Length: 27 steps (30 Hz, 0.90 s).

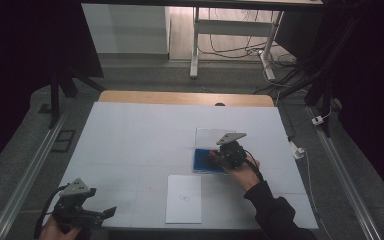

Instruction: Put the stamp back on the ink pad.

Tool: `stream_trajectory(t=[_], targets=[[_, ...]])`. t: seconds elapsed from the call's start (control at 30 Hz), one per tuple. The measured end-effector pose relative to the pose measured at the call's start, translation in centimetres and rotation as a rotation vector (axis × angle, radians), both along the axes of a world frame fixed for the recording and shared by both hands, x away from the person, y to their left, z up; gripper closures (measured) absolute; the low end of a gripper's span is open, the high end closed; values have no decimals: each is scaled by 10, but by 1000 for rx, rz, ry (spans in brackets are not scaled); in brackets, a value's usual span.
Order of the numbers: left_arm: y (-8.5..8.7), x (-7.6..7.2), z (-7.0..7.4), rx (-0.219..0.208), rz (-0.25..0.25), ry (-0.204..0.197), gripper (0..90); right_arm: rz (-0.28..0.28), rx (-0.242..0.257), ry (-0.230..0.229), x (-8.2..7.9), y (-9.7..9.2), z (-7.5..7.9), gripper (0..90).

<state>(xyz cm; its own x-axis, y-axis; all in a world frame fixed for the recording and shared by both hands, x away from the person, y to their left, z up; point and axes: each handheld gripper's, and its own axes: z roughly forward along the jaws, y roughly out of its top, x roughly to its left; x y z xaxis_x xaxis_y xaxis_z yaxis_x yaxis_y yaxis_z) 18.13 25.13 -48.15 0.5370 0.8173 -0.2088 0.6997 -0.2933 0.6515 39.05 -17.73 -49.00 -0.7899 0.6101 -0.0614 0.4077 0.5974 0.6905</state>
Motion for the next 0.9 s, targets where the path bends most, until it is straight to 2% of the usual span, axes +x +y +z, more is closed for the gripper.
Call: stream_trajectory(t=[0.17,0.3,0.43,0.6,0.9], targets=[[0,0,0,0,0,1,34,-7,24,-4,-1,-2,4,699],[0,0,0,-1,0,1,34,-11,51,7,-1,-4,7,620],[0,0,0,-1,0,1,34,-11,56,16,-3,-6,9,578],[0,0,0,-1,0,1,34,-13,73,5,-6,-7,13,529],[0,0,0,-2,0,1,34,-26,106,30,-12,-12,18,377]])
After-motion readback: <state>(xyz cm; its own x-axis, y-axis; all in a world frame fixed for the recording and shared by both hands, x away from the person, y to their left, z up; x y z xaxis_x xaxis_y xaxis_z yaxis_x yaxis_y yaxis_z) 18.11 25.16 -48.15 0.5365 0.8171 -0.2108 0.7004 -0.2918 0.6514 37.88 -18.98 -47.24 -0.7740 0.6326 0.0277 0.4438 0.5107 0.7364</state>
